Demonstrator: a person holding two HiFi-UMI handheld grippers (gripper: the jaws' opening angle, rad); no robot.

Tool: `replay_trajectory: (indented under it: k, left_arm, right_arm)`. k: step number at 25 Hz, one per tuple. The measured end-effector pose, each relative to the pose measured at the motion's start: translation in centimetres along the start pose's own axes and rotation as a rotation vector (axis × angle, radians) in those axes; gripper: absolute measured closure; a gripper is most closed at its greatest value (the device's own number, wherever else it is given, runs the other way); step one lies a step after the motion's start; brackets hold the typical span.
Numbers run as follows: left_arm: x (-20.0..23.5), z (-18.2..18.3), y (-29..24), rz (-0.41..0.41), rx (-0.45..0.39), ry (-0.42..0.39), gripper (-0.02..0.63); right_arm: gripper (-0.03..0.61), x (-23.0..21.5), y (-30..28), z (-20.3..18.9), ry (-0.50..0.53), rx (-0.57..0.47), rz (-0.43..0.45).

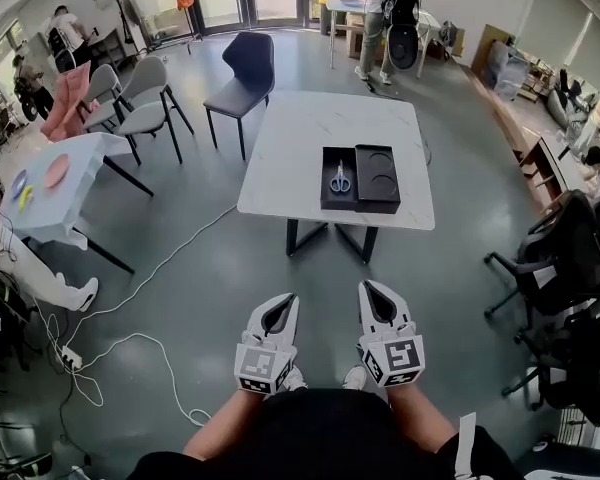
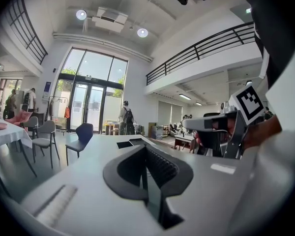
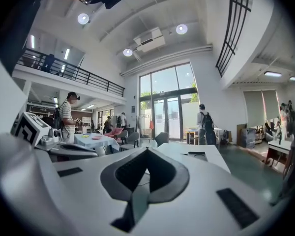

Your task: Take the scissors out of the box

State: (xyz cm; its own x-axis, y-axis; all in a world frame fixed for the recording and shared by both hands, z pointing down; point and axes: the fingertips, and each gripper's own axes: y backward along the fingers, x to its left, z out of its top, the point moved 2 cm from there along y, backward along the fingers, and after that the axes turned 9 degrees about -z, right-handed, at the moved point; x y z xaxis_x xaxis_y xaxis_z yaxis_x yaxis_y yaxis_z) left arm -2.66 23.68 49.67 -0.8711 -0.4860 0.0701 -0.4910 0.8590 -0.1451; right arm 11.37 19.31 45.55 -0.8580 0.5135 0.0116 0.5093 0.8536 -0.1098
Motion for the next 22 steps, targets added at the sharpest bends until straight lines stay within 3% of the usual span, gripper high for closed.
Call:
replay_trajectory:
  k: [4, 11, 22]
  left_arm:
    - [0.7, -0.8, 1.1, -0.054, 0.012, -0.008, 0.604]
    - [3.2, -0.3, 1.7, -0.064, 0.004, 0.009, 0.604]
    - [4.8, 0.0, -2.2, -0.053, 0.019, 0.024, 0.604]
  right_arm:
    - [0.572, 1.8, -0.5, -1.0, 0.023, 0.062, -0.016]
    - [0.572, 3.4, -0.8, -0.4, 0.000, 0.037, -0.028]
    - [0.572, 0.8, -4.7, -0.5, -0.030, 0.038, -0.021]
